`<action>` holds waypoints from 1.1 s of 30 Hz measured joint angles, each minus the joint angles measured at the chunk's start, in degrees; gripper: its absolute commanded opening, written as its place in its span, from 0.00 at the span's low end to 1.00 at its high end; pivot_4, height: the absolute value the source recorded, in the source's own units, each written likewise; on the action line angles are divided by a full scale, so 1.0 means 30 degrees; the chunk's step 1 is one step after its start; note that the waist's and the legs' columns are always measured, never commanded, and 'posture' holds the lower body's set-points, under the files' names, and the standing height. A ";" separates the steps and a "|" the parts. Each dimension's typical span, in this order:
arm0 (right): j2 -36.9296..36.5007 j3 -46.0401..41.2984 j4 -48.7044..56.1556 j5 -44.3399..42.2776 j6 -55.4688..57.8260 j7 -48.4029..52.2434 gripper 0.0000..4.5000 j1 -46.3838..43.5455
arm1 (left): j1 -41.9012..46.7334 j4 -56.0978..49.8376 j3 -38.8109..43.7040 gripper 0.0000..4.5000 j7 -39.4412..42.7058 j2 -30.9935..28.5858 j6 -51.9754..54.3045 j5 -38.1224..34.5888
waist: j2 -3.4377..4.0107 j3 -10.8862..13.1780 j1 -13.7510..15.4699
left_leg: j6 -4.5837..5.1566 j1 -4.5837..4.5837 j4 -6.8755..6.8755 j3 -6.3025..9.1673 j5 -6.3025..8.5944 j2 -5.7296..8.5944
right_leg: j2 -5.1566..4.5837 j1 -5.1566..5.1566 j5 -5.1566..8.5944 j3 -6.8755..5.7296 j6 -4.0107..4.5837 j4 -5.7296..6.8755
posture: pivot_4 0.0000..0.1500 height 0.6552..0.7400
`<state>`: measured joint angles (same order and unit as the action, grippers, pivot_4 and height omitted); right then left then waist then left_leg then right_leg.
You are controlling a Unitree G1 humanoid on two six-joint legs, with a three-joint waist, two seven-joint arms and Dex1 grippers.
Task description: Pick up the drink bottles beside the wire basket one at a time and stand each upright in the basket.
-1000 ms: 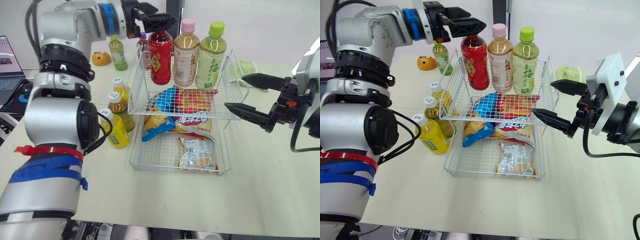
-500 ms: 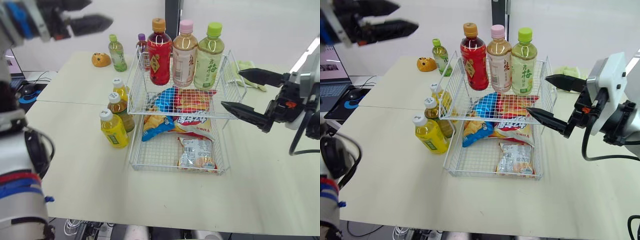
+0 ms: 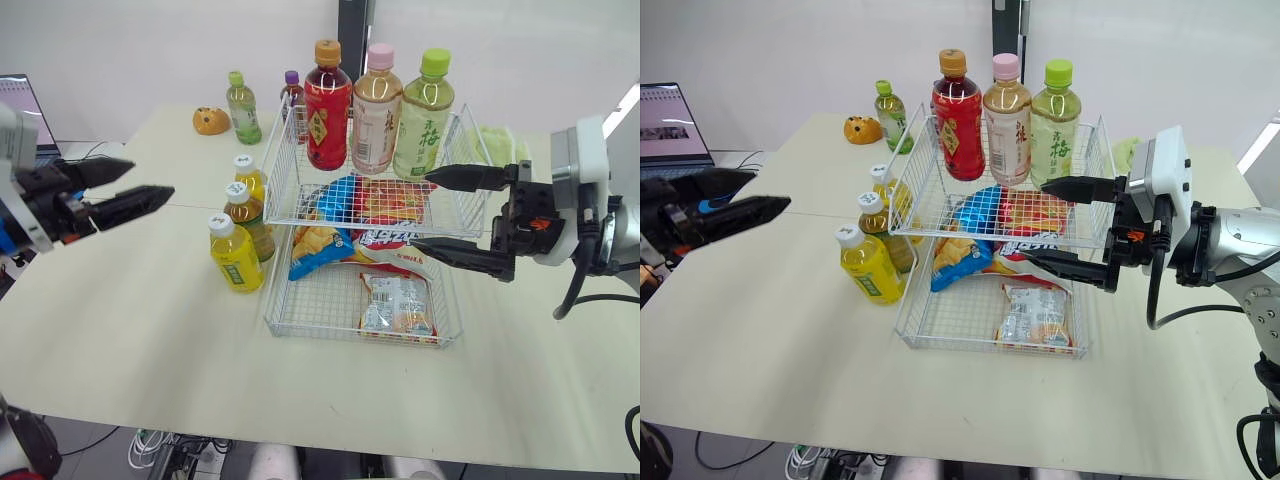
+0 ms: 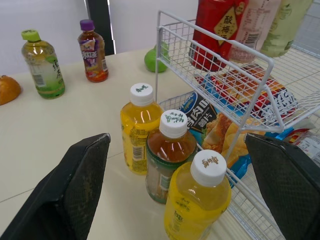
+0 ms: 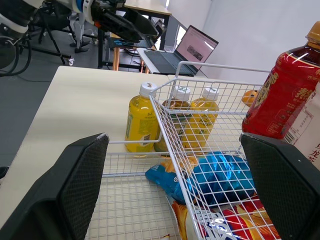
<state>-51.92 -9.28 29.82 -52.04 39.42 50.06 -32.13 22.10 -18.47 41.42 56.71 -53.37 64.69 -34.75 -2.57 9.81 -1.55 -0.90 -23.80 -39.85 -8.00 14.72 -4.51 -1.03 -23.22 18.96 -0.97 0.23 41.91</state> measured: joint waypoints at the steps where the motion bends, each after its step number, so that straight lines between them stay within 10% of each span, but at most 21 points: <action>1: 0.0013 0.0007 -0.0062 0.0118 -0.0059 0.0089 1.00 0.0030 | -0.0589 -0.0621 0.0325 0.99 -0.0416 0.0611 0.0155 -0.0330 | -0.0002 -0.0001 0.0001 | 0.0000 0.0002 -0.0003 0.0012 0.0000 0.0002 | -0.0001 0.0005 0.0000 -0.0003 0.0000 0.0011 | 1.00 0.78; 12: 0.0361 0.0101 0.0464 0.0221 -0.0021 0.0374 1.00 0.0069 | -0.2293 -0.5673 -0.2236 0.99 -0.8621 0.7810 -0.0904 -0.0877 | -0.0022 -0.0013 0.0005 | -0.0001 -0.0001 0.0002 0.0040 0.0000 0.0010 | 0.0001 0.0017 -0.0004 -0.0008 0.0001 0.0015 | 1.00 0.78; 25: 0.0333 -0.0090 0.0421 0.0197 -0.0007 0.0697 1.00 0.0561 | -0.1940 -0.5425 -0.6660 0.99 -1.2483 0.8521 -0.3493 0.1515 | -0.0020 -0.0011 -0.0023 | -0.0001 0.0002 0.0011 0.0031 0.0000 0.0012 | 0.0003 0.0013 -0.0003 -0.0001 0.0001 0.0011 | 1.00 0.78; 33: 0.0391 -0.0025 0.0249 0.0192 0.0492 0.0256 1.00 -0.0287 | -0.2704 -0.4974 -0.7288 0.52 -1.3097 0.8417 -0.3955 0.2036 | -0.0019 -0.0011 -0.0018 | -0.0001 -0.0001 0.0015 0.0034 0.0001 0.0011 | 0.0003 0.0012 -0.0003 -0.0002 0.0000 0.0005 | 1.00 0.78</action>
<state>-50.74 -9.35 30.57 -51.46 40.90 50.83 -32.99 13.99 -33.39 19.56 17.42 -28.12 52.82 -28.64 -2.63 9.78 -1.60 -0.90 -23.80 -39.80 -7.90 14.72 -4.48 -1.02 -23.19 18.95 -0.97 0.23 41.93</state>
